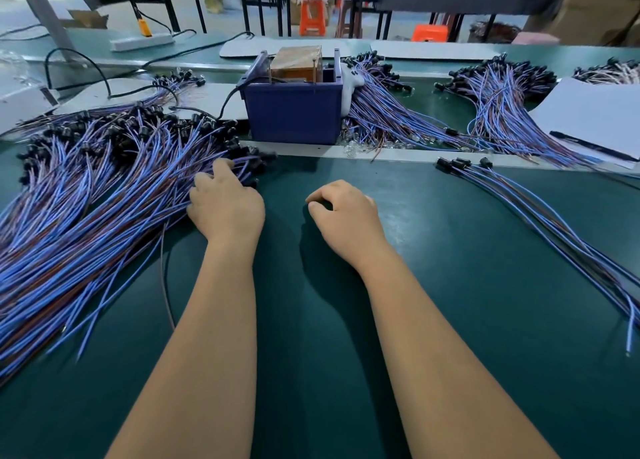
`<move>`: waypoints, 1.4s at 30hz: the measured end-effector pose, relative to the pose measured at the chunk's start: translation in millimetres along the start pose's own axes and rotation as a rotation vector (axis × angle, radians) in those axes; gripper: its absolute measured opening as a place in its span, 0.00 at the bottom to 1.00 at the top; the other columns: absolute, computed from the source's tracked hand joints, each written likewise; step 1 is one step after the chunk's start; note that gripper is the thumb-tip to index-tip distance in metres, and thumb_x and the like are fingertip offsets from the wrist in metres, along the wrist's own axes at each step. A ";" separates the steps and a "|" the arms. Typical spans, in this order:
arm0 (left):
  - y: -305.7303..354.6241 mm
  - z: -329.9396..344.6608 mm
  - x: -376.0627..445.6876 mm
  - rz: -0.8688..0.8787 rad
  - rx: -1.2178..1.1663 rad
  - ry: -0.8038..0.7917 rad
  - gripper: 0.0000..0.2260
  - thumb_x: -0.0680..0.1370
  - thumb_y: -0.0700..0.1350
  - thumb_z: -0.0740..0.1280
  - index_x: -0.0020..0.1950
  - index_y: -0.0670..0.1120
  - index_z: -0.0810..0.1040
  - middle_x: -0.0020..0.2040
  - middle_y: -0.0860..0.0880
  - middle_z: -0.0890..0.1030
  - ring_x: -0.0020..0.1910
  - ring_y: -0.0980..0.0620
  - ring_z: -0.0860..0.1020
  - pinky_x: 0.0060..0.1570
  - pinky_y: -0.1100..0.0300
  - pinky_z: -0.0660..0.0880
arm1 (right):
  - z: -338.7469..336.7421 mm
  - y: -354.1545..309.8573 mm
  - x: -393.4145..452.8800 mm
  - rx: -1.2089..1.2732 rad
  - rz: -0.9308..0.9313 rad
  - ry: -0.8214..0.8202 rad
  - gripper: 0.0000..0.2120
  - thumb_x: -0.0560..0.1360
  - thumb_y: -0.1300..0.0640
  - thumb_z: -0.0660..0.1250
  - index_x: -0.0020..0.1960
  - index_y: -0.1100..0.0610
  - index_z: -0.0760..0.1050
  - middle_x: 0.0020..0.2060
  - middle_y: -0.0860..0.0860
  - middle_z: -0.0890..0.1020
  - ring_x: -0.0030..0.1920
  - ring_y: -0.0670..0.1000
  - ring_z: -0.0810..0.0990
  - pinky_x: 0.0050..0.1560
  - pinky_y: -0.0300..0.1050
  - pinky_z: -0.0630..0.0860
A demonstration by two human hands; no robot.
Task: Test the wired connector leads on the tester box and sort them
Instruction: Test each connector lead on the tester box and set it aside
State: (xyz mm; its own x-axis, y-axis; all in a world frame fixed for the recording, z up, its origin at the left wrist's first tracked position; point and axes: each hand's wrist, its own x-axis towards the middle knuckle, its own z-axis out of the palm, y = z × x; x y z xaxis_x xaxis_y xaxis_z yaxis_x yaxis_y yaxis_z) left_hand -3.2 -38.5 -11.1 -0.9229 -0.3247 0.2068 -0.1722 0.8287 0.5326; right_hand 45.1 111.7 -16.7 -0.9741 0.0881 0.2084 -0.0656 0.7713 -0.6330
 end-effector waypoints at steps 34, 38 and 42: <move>8.8 2.8 -3.2 0.040 -0.273 0.013 0.11 0.79 0.57 0.63 0.54 0.52 0.78 0.46 0.54 0.78 0.51 0.46 0.75 0.52 0.50 0.58 | 1.0 -1.8 0.1 -0.020 -0.001 0.004 0.12 0.78 0.55 0.60 0.53 0.50 0.81 0.55 0.46 0.79 0.59 0.49 0.74 0.64 0.46 0.62; 6.5 3.0 -2.2 0.048 -0.343 0.026 0.20 0.83 0.57 0.56 0.46 0.45 0.80 0.33 0.51 0.74 0.37 0.47 0.72 0.57 0.46 0.69 | 0.6 -1.6 -0.5 -0.014 0.002 -0.003 0.12 0.78 0.55 0.59 0.53 0.50 0.81 0.56 0.47 0.79 0.59 0.48 0.74 0.64 0.46 0.61; 11.2 4.2 -5.1 0.080 -0.407 -0.002 0.14 0.81 0.55 0.62 0.60 0.48 0.74 0.39 0.55 0.75 0.48 0.44 0.78 0.59 0.43 0.72 | -0.5 -2.6 -1.3 0.002 0.006 0.011 0.12 0.79 0.55 0.60 0.55 0.50 0.80 0.56 0.47 0.79 0.59 0.49 0.74 0.66 0.47 0.61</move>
State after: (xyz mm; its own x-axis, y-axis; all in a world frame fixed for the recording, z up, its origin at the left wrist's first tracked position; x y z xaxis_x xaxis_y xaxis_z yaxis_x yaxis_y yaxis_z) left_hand -1.9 -25.6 -9.6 -0.9284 -0.2659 0.2595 0.0497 0.6033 0.7960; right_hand 46.7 109.9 -15.0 -0.9721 0.0995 0.2125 -0.0602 0.7696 -0.6357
